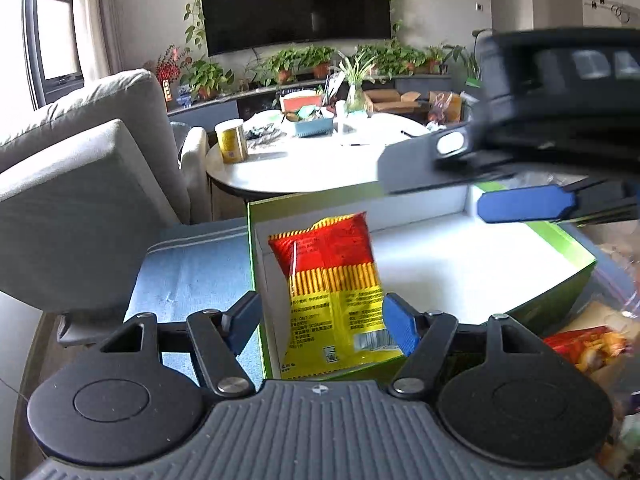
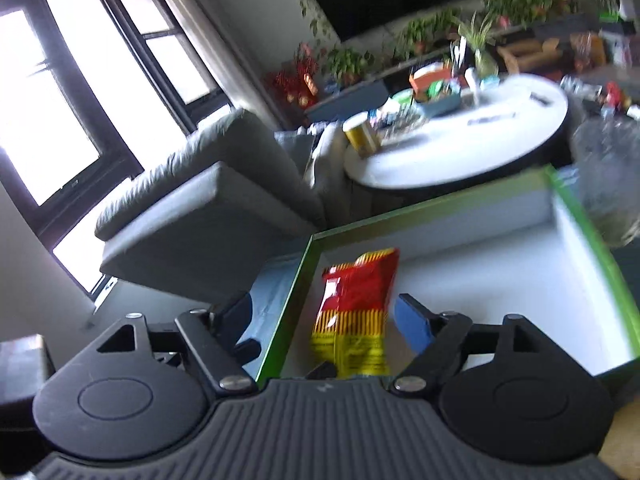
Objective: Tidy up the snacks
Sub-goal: 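Lower the striped chip bag into the green box and open the right tool, then grasp the green vegetable-cracker bag with the right tool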
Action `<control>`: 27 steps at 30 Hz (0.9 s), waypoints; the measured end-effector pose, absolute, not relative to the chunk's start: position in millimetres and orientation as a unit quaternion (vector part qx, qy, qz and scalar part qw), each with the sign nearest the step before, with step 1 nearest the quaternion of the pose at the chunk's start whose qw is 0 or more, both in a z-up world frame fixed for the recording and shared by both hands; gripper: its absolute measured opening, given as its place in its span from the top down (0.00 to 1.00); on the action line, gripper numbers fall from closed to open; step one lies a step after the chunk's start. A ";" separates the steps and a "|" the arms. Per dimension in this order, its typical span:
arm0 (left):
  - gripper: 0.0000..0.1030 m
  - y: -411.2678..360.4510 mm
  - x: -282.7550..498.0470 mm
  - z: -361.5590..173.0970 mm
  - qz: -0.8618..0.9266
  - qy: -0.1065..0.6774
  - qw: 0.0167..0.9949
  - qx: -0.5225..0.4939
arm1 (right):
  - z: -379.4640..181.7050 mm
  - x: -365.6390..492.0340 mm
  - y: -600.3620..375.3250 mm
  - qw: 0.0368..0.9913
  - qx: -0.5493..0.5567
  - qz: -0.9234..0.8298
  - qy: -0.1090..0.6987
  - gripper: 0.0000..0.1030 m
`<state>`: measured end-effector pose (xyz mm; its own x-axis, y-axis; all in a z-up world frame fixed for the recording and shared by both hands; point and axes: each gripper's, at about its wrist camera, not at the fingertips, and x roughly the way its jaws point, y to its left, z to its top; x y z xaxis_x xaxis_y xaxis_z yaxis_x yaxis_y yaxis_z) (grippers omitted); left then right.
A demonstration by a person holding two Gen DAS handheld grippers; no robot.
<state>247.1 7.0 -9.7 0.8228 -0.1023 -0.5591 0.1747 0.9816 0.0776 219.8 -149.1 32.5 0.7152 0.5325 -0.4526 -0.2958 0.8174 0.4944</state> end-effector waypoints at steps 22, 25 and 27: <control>0.26 28.8 134.6 -13.0 -0.125 0.303 0.943 -0.056 | 19.9 102.9 -220.1 0.916 0.138 0.231 0.298 0.35; 0.26 15.8 112.6 -10.2 -0.155 0.295 0.942 -0.049 | 9.4 83.6 -230.8 0.922 0.118 0.210 0.302 0.35; 0.26 4.7 101.4 -10.1 -0.177 0.291 0.940 -0.036 | 1.7 70.8 -233.5 0.925 0.110 0.195 0.306 0.35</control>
